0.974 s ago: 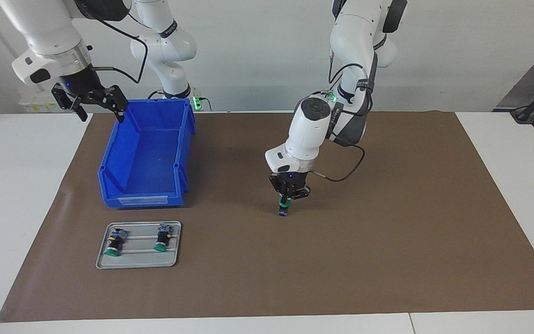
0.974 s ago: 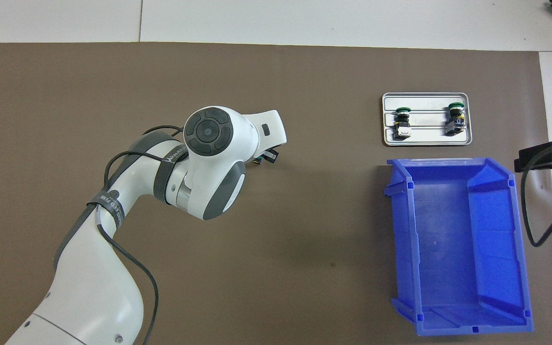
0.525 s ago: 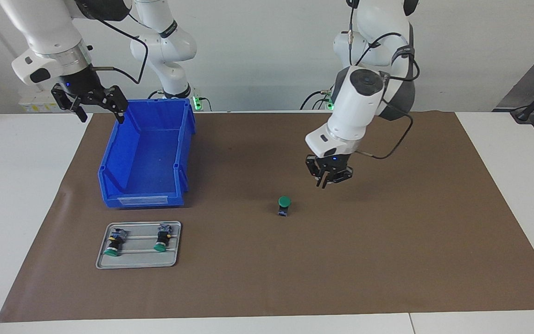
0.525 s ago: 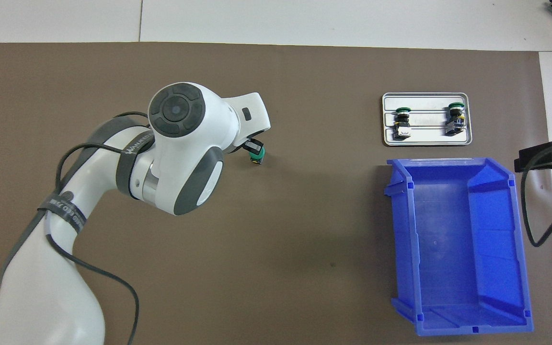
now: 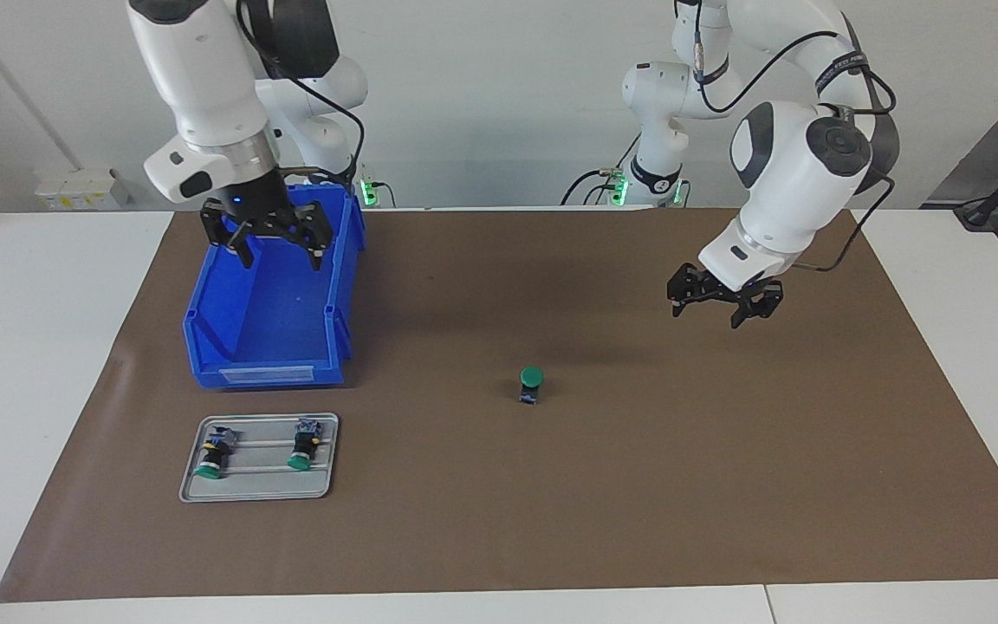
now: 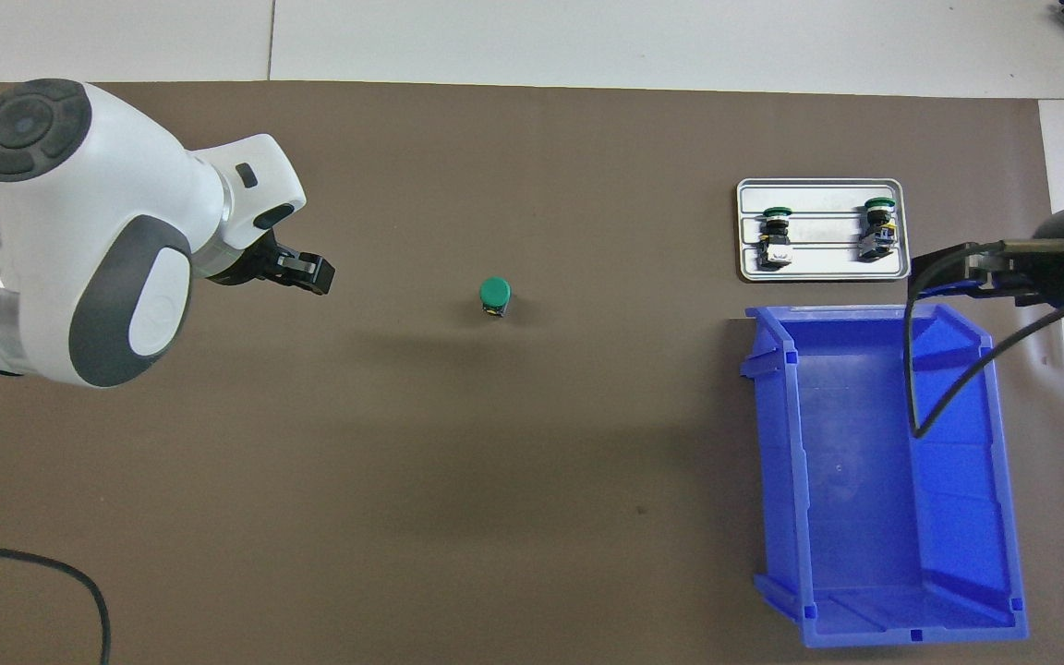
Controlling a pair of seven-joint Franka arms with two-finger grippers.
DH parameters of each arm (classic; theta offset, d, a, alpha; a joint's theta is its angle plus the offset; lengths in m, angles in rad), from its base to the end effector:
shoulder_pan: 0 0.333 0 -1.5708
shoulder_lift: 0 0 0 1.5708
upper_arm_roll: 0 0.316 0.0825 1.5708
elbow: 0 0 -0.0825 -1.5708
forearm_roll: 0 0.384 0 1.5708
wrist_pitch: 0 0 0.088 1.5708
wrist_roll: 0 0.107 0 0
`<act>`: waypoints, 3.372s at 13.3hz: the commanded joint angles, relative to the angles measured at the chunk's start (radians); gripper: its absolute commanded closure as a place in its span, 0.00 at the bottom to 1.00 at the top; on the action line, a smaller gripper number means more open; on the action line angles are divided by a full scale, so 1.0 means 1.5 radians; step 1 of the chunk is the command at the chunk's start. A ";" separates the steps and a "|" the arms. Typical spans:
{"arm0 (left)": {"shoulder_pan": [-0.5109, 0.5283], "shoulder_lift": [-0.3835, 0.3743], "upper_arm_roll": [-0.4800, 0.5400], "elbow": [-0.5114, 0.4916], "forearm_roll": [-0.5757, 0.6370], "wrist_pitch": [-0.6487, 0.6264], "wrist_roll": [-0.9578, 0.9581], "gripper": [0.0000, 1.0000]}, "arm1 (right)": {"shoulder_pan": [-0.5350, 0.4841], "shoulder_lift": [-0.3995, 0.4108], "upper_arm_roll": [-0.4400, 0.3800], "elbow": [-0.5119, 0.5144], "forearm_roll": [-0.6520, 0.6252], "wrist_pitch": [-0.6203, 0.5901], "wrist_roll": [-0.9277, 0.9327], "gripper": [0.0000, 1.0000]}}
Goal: Place and press button with both arms
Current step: 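Raise the left gripper while the right gripper reaches the button, then grasp the green button with the right gripper and lift it, then carry the button over the blue bin with the right gripper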
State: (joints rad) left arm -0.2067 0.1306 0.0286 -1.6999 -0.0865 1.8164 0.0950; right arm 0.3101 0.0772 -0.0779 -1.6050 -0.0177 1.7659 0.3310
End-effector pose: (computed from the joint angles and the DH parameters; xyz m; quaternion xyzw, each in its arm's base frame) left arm 0.5909 -0.1144 0.5088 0.9913 -0.1254 -0.0087 0.0397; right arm 0.5780 0.1368 0.5819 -0.9979 0.0477 -0.0436 0.0004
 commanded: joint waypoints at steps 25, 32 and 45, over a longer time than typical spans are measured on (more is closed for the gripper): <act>0.075 -0.119 -0.002 0.024 0.049 -0.158 0.008 0.00 | 0.239 0.401 0.000 0.125 -0.017 0.339 0.427 0.11; 0.076 -0.119 -0.002 0.024 0.049 -0.158 0.008 0.00 | 0.233 0.398 0.000 0.134 -0.011 0.323 0.424 1.00; 0.076 -0.119 -0.002 0.024 0.049 -0.158 0.008 0.00 | 0.015 0.167 -0.002 0.093 -0.005 0.127 0.023 1.00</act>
State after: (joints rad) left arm -0.1003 -0.0168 0.0327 -1.6272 -0.0259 1.5565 0.1006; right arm 0.3998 0.4110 -0.0972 -1.3825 -0.0243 1.9822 0.5022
